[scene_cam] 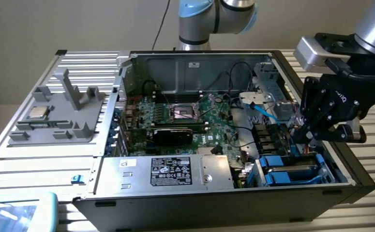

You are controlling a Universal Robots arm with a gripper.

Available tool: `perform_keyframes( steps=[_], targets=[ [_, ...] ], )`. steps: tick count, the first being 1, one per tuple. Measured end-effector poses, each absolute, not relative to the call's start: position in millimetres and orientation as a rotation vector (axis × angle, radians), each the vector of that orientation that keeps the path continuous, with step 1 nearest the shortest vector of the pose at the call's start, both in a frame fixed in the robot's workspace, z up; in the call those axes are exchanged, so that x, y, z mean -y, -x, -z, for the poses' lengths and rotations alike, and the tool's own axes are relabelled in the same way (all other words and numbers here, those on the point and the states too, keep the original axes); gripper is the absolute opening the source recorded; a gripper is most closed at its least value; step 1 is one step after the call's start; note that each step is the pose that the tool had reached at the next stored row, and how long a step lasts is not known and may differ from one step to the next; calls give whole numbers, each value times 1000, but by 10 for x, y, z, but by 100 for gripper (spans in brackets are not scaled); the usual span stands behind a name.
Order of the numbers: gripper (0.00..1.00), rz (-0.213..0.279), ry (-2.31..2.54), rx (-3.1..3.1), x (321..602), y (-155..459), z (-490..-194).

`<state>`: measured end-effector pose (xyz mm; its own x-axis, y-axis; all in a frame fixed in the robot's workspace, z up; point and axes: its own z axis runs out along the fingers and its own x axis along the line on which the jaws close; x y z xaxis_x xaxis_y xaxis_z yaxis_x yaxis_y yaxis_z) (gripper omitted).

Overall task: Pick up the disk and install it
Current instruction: 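Insert the second disk wire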

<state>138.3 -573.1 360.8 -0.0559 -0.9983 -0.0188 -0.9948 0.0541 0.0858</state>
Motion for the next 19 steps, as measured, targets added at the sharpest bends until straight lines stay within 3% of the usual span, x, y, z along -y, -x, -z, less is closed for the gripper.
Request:
perform_keyframes(
  steps=[8, 11, 19],
  targets=[
    [11, 59, -2102, 2225, 5551, -1347, -3679],
    [11, 54, -2099, 2224, 5419, -1346, -3680],
    [11, 54, -2101, 2222, 5414, -1346, -3680]
  ],
)
